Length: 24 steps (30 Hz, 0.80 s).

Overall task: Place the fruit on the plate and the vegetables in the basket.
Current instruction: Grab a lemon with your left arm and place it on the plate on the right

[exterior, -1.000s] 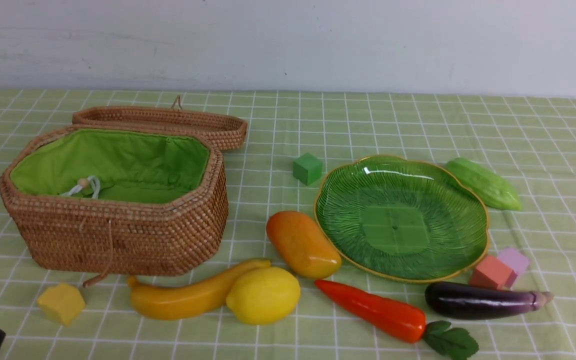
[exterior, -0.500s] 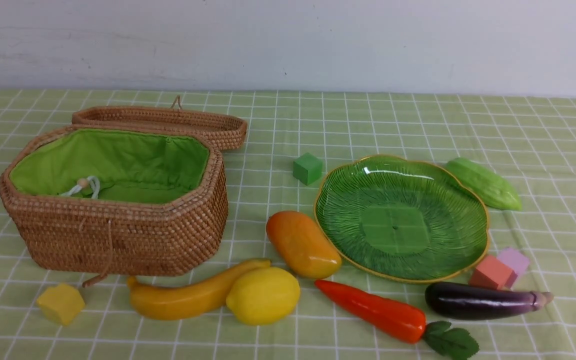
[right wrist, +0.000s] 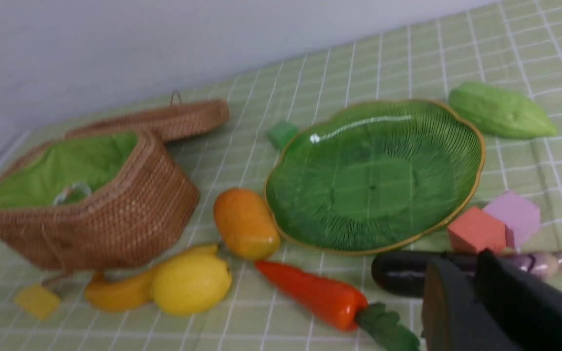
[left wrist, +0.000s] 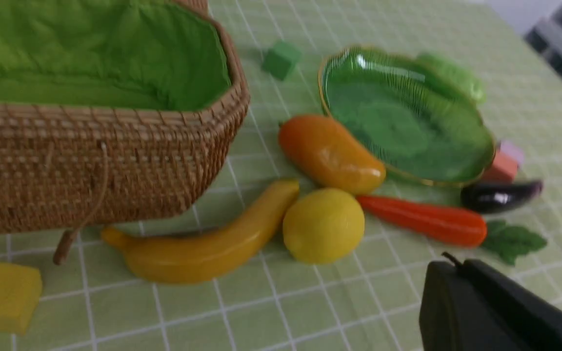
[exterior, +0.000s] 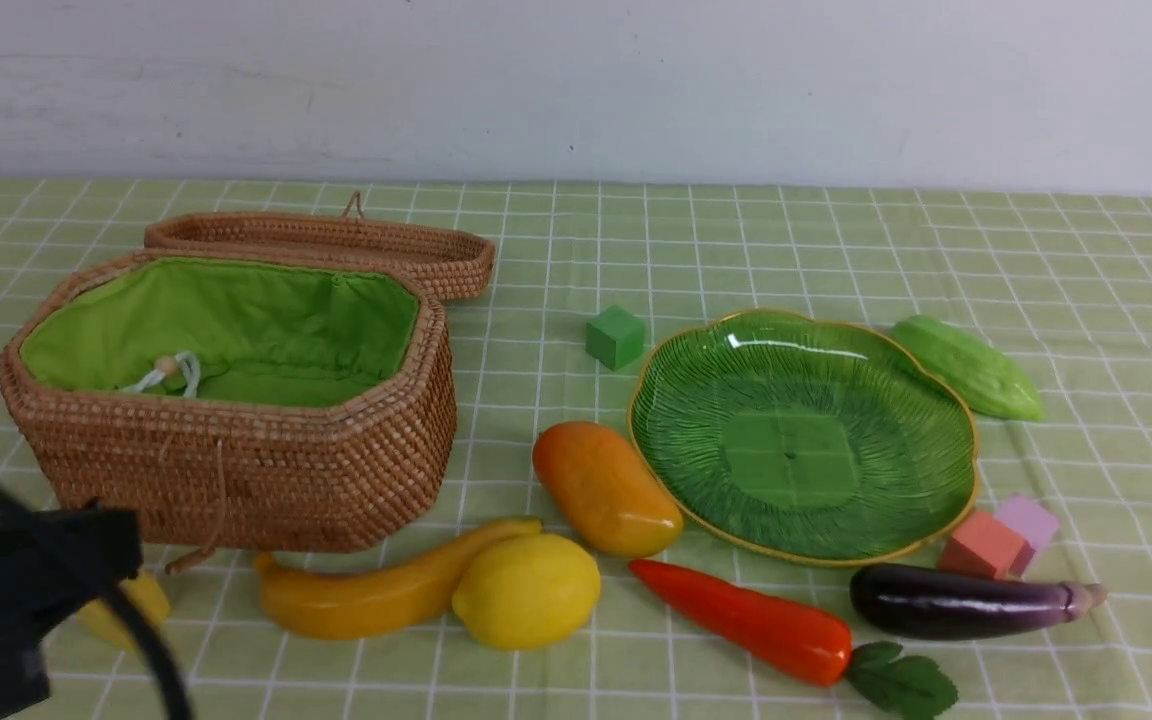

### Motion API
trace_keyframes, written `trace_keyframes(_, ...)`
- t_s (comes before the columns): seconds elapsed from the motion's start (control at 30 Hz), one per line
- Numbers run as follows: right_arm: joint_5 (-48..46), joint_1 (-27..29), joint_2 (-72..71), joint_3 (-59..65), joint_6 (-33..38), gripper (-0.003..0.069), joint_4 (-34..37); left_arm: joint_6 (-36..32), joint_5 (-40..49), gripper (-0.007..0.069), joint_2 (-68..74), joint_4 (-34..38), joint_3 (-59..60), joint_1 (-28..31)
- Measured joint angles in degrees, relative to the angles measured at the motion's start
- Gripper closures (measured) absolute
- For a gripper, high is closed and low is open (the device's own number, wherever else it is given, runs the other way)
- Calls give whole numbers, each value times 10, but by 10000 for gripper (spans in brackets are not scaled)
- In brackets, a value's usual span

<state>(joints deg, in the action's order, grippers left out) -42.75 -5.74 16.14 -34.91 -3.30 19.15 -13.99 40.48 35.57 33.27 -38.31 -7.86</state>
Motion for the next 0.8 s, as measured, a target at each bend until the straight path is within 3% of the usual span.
trace_keyframes(0.17,-138,-2,53,-105,50,565,0,-40,76,638,93,-6,-67,-11)
trace_keyframes(0.3,-202,-2,66,-149,90,562,4,-51,93,638,129,-21,-91,-81)
trace_keyframes(0.5,-241,-2,66,-160,145,554,27,-35,114,638,193,-103,-110,-203)
trace_keyframes(0.8,-262,-2,66,-160,168,545,43,-10,183,638,334,-240,-203,-290)
